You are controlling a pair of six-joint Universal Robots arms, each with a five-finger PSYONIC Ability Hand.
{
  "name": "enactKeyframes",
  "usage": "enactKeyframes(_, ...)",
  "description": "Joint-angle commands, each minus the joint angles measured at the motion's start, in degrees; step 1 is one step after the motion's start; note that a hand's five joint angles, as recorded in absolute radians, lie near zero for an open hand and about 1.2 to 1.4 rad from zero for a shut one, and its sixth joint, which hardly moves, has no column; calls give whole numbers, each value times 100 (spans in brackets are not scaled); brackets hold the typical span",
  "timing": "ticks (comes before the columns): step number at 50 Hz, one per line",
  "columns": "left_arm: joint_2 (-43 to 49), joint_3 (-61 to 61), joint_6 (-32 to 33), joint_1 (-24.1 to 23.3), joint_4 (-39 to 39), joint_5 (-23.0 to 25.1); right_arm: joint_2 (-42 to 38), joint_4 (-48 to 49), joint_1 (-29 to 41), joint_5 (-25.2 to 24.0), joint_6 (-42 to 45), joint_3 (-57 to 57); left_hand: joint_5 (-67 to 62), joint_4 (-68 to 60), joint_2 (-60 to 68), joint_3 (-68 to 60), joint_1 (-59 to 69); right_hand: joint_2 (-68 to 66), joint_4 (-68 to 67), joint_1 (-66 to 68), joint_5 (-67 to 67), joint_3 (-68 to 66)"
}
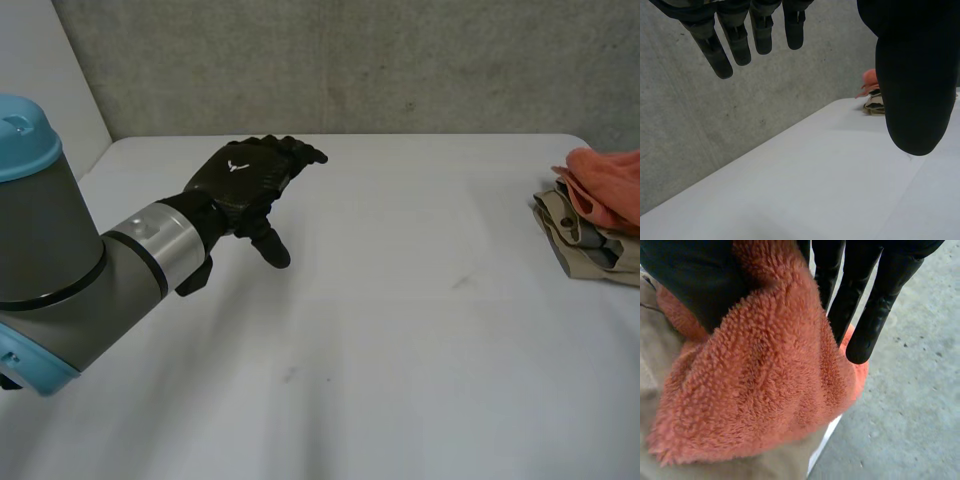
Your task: Fold the laundry.
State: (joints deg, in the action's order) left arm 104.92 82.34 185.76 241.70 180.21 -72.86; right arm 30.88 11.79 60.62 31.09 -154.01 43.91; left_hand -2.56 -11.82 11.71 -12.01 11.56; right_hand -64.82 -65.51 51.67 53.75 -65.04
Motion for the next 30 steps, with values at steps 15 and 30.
enactKeyframes(15, -77, -86, -31, 0, -12, -9, 2000, -1038, -182, 2557, 486, 628, 234, 160, -150, 180, -134, 5482, 5551, -4167, -5375, 5504)
enactKeyframes(30, -718, -69, -338, 422, 75, -720, 3082, -1618, 2444, 5320, 74, -462, 234, 160, -150, 180, -134, 5482, 5551, -4167, -5375, 5504)
